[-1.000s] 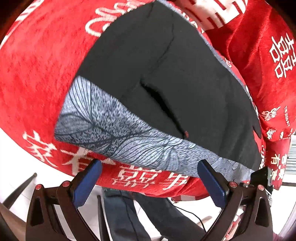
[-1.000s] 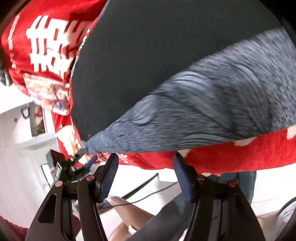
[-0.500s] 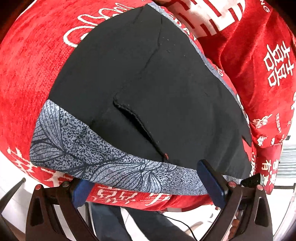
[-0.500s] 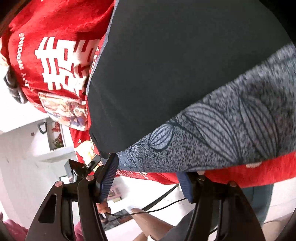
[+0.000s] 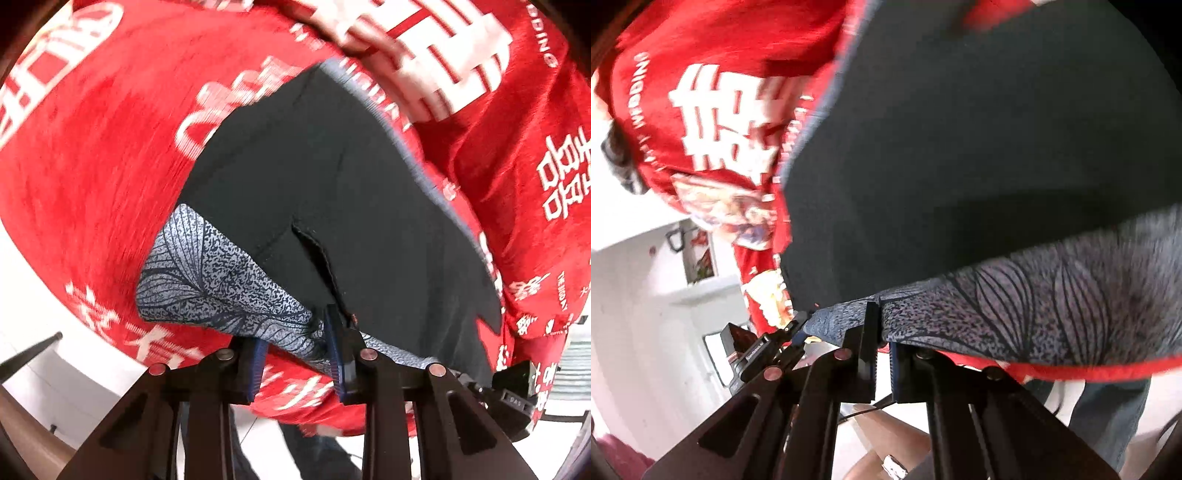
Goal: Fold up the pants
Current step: 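Lift the leg ends with both tools and fold them over toward the waistband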
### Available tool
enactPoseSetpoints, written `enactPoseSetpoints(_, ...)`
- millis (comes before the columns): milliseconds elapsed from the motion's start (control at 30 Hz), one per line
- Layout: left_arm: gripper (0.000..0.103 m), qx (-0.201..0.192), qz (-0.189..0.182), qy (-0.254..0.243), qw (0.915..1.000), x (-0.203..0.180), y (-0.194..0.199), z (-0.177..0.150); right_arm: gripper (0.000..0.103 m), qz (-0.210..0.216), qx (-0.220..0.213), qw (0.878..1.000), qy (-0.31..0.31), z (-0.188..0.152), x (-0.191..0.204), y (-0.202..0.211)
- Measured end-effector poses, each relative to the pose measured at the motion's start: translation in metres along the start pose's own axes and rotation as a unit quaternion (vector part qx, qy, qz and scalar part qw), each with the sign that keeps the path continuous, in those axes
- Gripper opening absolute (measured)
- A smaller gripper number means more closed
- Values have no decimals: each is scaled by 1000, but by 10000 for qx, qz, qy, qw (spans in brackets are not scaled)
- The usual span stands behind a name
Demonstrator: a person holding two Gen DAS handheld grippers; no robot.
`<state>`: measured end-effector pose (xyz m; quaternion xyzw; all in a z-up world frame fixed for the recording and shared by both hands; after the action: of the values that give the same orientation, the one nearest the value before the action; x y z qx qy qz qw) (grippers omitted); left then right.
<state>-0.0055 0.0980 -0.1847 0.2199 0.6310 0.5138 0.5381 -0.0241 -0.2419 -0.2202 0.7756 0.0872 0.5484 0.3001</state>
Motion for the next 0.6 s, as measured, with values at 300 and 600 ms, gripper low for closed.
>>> enactPoseSetpoints(300,31,-844,193,-715,9937,-89,-7,122,6,-96,62,9948,1015,128,91,16)
enactPoseSetpoints(600,84,-1026,1374,-760,9822,-90,-88,208,7,-803,43,9928,890,244,73,-43)
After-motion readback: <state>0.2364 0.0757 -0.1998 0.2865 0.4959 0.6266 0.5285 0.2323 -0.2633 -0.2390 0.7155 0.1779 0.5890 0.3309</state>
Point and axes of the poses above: each gripper's, at about its wrist camera, not at the fingertips, and y roughly against the way its jaws point, x to its left, z to its top, the point moved 7 cm from there along -y, roughly the way its jaws point, and after that the axes turned 2 degrees about -y, right-handed, at the moved point
